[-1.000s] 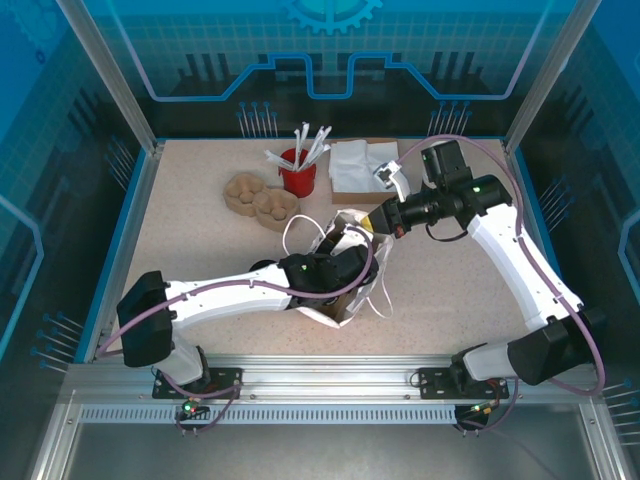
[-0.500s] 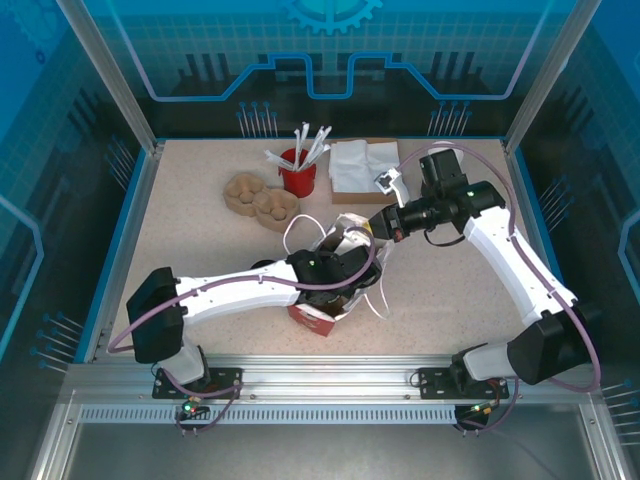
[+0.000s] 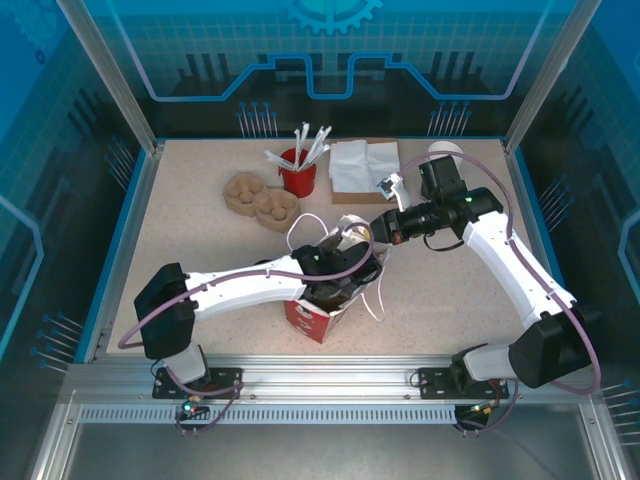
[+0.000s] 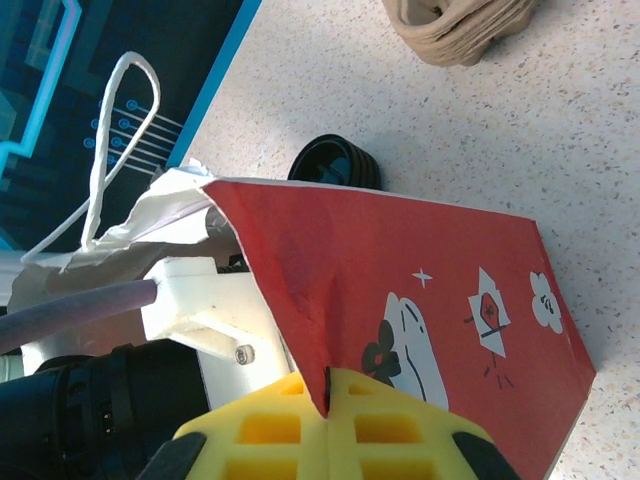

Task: Pack the takeout coffee

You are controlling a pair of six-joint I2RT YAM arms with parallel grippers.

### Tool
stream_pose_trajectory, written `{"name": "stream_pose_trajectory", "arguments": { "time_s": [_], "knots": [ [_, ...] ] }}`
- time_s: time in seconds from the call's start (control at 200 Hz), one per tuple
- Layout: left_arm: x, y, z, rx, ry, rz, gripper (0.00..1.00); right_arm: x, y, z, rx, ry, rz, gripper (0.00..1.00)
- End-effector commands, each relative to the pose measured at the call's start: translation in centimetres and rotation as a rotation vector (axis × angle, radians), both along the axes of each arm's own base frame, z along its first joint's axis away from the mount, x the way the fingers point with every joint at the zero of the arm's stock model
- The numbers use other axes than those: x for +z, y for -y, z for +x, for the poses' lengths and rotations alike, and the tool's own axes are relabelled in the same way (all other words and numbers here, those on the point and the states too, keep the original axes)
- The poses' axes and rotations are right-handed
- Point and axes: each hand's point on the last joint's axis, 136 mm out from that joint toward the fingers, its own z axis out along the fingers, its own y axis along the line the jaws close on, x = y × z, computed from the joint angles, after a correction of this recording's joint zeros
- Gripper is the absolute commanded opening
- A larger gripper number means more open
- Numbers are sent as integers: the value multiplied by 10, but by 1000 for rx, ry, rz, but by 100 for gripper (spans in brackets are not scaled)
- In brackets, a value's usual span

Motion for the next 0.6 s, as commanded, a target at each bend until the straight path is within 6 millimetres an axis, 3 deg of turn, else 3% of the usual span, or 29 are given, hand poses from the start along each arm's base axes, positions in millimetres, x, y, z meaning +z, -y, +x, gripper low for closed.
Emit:
{"name": "stream_pose_trajectory", "arguments": {
  "time_s": [0.0, 0.35, 0.595],
  "knots": [
    [-12, -6, 12, 72, -55, -12, 62, 0, -8, -20, 34, -137, 32, 9],
    [-33, -4, 10, 80, -149, -32, 62, 16, -6, 2, -10, -112, 14, 32],
    [-45, -3, 7, 83, -198, -33, 62, 38, 14, 21, -102, -85, -7, 40]
  ]
}}
